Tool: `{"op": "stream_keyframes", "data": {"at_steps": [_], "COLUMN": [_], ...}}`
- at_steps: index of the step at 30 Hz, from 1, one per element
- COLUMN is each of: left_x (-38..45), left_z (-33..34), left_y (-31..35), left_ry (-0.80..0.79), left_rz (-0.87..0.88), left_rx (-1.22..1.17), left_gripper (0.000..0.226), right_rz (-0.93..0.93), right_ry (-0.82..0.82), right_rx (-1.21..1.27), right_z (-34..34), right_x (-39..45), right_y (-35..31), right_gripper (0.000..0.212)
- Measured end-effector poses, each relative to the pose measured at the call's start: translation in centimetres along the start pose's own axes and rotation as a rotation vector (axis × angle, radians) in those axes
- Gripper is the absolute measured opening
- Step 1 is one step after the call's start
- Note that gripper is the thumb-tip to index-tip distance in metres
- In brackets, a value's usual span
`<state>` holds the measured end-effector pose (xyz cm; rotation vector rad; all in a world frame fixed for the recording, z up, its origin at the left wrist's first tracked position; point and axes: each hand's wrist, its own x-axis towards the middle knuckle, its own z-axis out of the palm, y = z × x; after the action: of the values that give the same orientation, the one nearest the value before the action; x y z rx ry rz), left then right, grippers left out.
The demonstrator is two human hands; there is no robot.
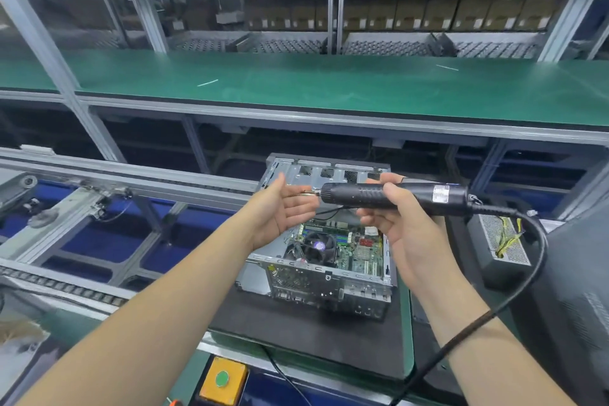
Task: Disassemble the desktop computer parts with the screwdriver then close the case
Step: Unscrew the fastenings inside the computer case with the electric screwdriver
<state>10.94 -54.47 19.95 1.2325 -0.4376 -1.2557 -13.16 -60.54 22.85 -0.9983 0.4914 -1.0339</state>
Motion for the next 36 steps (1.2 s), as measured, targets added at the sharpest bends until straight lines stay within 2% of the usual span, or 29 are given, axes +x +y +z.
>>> {"op": "stream_keyframes", "data": {"at_steps": [2,4,5,7,9,11,13,17,19,22,26,29,33,36], "left_x": [0.7,2.0,2.7,4.2,6.0,7.8,9.0,10.3,10.6,10.3,9.1,7.5,5.6,4.5], "left_z": [-0.4,-1.7,-2.4,-3.4,-3.9,-3.8,-3.6,-3.5,-3.9,-5.2,-6.1,-5.8,-4.9,-4.2], "left_y": [-0.7,-1.8,-2.3,-3.3,-4.2,-4.9,-5.7,-6.8,-6.6,-6.2,-5.9,-5.5,-5.5,-6.0], "left_ry": [0.126,0.233,0.217,0.091,-0.064,-0.206,-0.314,-0.480,-0.553,-0.637,-0.624,-0.595,-0.534,-0.472], "left_rz": [0.018,0.114,0.159,0.138,0.084,0.106,0.126,0.191,0.147,0.057,0.048,0.006,0.059,0.063], "left_rx": [0.260,0.759,1.024,1.364,1.531,1.666,1.740,1.806,1.702,1.518,1.531,1.530,1.586,1.577], "left_gripper": [0.050,0.031,0.023,0.016,0.023,0.024,0.011,0.017,0.031,0.029,0.033,0.041,0.047,0.038], "right_rz": [0.000,-0.017,-0.029,-0.051,-0.068,-0.083,-0.094,-0.106,-0.106,-0.104,-0.126,-0.126,-0.135,-0.140], "right_ry": [0.000,0.000,0.005,0.036,0.084,0.129,0.173,0.244,0.270,0.292,0.281,0.266,0.228,0.193], "right_rx": [-0.026,-0.067,-0.091,-0.131,-0.137,-0.142,-0.153,-0.196,-0.215,-0.230,-0.237,-0.243,-0.237,-0.228], "right_z": [-0.2,-0.5,-0.7,-1.1,-1.6,-1.9,-2.0,-1.2,-0.8,-0.3,0.1,0.0,-0.7,-1.1], "right_x": [0.2,0.3,0.3,0.2,0.0,-0.1,-0.3,-0.6,-0.9,-1.6,-3.0,-4.4,-6.8,-8.4], "right_y": [0.0,0.0,0.1,0.7,1.5,2.4,3.0,4.0,4.3,4.6,4.6,4.7,4.9,5.3], "right_gripper": [0.021,0.034,0.040,0.044,0.041,0.037,0.033,0.024,0.026,0.030,0.023,0.031,0.040,0.043]}}
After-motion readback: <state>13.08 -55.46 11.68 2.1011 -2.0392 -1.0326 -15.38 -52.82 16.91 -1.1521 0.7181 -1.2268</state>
